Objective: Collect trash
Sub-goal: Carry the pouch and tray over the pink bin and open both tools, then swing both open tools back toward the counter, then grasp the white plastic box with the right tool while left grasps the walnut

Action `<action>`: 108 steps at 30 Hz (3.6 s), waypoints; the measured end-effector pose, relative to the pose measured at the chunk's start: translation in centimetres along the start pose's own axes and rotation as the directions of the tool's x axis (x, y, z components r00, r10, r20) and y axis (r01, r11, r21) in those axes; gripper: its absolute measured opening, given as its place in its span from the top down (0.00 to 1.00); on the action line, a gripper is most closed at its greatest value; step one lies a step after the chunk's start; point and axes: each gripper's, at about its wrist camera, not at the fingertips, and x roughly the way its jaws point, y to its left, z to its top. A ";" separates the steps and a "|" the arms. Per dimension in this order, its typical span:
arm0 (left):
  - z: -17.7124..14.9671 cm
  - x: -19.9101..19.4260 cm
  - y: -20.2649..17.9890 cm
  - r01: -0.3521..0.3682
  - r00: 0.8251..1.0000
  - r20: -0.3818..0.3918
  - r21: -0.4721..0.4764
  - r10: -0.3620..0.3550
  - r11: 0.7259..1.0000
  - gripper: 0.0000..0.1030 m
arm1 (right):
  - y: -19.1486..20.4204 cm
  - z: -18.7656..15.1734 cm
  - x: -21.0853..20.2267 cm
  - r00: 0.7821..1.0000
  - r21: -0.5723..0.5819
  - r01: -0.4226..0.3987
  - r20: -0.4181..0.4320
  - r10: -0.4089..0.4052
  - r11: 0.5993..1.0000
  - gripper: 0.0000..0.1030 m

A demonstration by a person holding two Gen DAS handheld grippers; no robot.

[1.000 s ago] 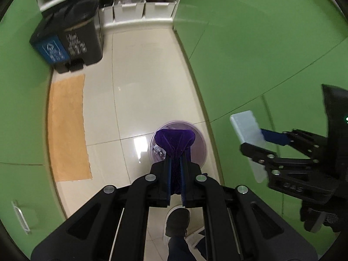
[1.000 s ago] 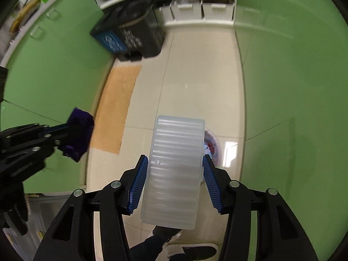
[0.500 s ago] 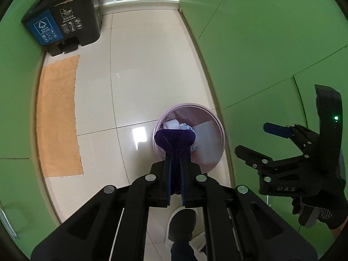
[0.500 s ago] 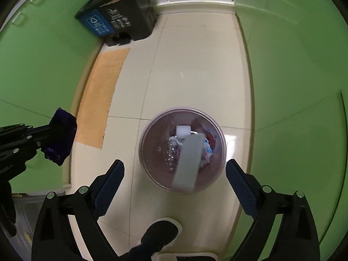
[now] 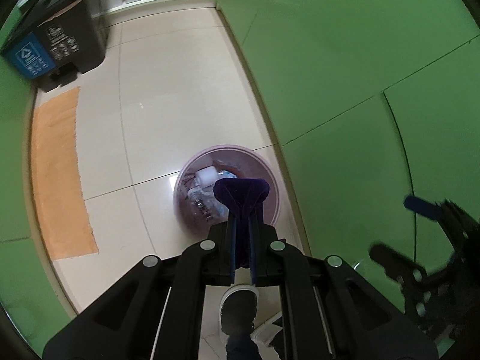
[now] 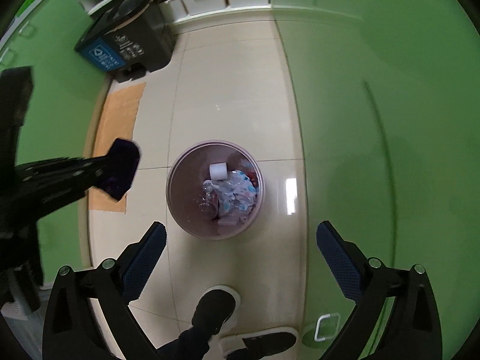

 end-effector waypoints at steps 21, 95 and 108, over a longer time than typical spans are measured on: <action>0.4 2.0 -1.0 -0.019 1.000 -0.020 -0.020 0.018 1.000 0.03 | -2.0 -3.3 -1.1 1.000 0.084 -0.013 0.014 0.012 0.996 0.07; 8.7 -38.3 -43.2 -0.046 0.966 0.250 0.419 -0.066 0.907 0.03 | -33.0 4.8 -44.8 0.925 0.312 0.145 0.293 -0.240 0.939 0.06; 9.4 -37.0 -43.7 -0.021 0.971 0.224 0.415 -0.079 0.910 0.03 | -34.0 6.4 -42.3 0.967 0.264 0.075 0.214 -0.135 0.961 0.54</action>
